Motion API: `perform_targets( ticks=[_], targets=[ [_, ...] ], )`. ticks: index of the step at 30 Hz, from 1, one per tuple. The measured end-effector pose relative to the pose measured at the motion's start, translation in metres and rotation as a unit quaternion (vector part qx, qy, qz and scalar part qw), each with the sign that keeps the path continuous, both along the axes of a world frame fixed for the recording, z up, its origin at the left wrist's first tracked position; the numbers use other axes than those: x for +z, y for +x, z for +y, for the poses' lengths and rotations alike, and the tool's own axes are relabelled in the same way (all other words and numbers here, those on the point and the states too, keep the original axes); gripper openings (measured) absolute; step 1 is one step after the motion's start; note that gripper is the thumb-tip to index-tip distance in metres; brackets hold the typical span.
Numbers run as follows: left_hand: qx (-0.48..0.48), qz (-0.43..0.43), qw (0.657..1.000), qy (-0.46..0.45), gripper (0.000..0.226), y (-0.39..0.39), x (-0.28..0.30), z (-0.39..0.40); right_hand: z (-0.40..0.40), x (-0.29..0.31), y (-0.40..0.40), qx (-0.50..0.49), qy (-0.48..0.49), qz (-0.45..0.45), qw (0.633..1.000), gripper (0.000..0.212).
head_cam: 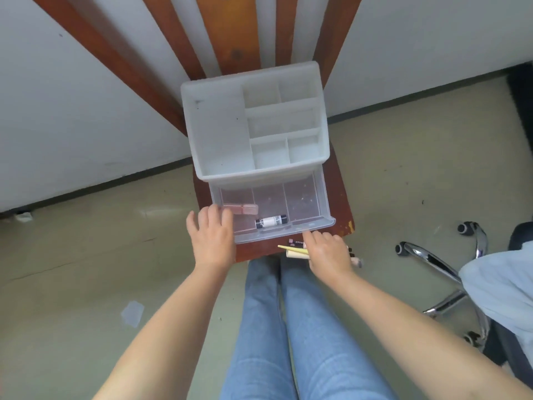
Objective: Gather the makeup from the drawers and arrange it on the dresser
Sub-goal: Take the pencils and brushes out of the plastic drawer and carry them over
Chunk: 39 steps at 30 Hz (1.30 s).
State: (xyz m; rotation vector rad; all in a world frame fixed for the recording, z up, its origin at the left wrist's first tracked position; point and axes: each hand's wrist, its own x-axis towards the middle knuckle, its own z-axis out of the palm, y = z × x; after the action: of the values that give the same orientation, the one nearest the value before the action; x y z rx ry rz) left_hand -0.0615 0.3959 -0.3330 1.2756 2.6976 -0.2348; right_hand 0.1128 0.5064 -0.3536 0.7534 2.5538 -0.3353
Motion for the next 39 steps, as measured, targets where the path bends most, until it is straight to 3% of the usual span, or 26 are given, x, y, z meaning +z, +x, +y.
perform_targets(
  ticks=[2,4,7,12,21,30,35,39],
  targets=[
    [-0.103,-0.013,0.995,0.000,0.054,0.001,0.001,0.013,0.000,-0.001,0.003,-0.018,0.000,0.017,1.000,0.066],
    [-0.144,-0.076,0.985,-0.058,0.050,0.004,0.006,0.030,-0.002,-0.003,0.006,-0.030,-0.003,0.032,0.999,0.071],
    [-0.093,-0.143,0.966,-0.193,0.046,0.006,0.001,0.055,0.000,-0.002,0.005,-0.043,-0.003,0.030,0.999,0.074],
    [-0.106,-0.138,0.953,-0.248,0.039,-0.004,-0.008,0.063,0.000,-0.006,0.005,-0.024,0.019,0.048,0.998,0.068],
    [-0.130,-0.287,0.931,-0.184,0.030,0.011,-0.004,0.078,0.016,-0.010,0.009,0.038,0.022,0.041,0.998,0.072],
    [-0.104,-0.361,0.899,-0.225,0.025,-0.001,0.001,0.095,0.017,-0.002,0.002,0.034,0.030,0.058,0.997,0.059],
    [-0.047,-0.327,0.931,-0.157,0.020,-0.017,0.022,0.079,0.021,0.003,-0.012,0.008,0.015,0.056,0.998,0.060],
    [0.041,-0.281,0.956,-0.072,0.026,-0.035,0.037,0.057,0.021,0.002,-0.039,0.022,-0.006,0.062,0.998,0.083]
  ],
)
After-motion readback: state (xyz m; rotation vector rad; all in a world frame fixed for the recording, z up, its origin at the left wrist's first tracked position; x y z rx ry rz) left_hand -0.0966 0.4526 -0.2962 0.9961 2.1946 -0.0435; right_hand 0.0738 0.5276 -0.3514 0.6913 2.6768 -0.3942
